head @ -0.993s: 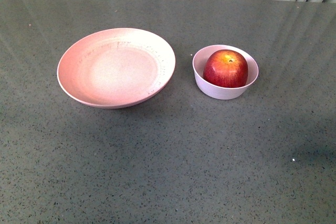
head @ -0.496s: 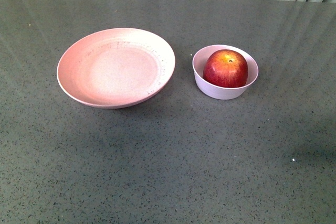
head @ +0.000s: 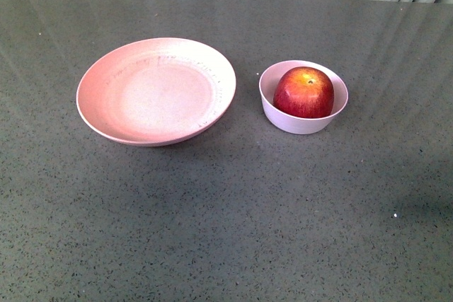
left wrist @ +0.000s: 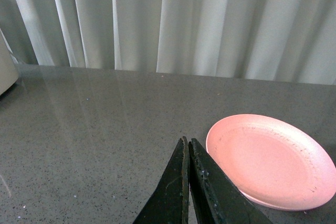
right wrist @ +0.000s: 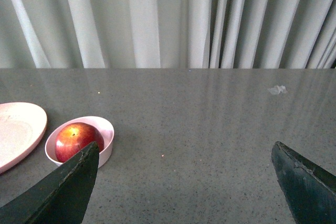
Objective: Move apple from plate to bowl
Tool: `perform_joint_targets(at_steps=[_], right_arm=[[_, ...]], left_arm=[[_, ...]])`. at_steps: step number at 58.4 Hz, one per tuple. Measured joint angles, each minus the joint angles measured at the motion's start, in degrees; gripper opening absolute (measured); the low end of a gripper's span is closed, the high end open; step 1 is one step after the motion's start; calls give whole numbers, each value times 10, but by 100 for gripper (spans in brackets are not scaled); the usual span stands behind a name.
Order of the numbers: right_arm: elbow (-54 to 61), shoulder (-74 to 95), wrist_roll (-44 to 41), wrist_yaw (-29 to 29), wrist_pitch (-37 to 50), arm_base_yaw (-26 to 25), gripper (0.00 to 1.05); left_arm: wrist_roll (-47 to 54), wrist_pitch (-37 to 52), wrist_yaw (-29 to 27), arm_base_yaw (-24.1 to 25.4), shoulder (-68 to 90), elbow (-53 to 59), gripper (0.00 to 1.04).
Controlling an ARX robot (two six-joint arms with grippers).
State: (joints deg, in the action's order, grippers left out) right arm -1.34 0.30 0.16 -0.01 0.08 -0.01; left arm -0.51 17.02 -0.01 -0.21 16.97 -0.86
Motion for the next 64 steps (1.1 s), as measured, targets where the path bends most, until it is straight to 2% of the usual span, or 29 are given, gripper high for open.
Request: perform_joint_targets(at_steps=[26, 32, 50, 57, 64], right_arm=[[0, 0, 0, 0, 0, 0, 96], [0, 0, 0, 0, 0, 0, 96], [0, 0, 0, 0, 0, 0, 96], [0, 0, 0, 0, 0, 0, 96], [0, 0, 0, 0, 0, 0, 96]], left_arm=[[0, -68, 0, 0, -68, 0, 2], [0, -165, 0, 0, -151, 0, 2], [0, -170, 0, 0, -161, 0, 2], [0, -170, 0, 0, -161, 0, 19], [0, -170, 0, 0, -161, 0, 44]])
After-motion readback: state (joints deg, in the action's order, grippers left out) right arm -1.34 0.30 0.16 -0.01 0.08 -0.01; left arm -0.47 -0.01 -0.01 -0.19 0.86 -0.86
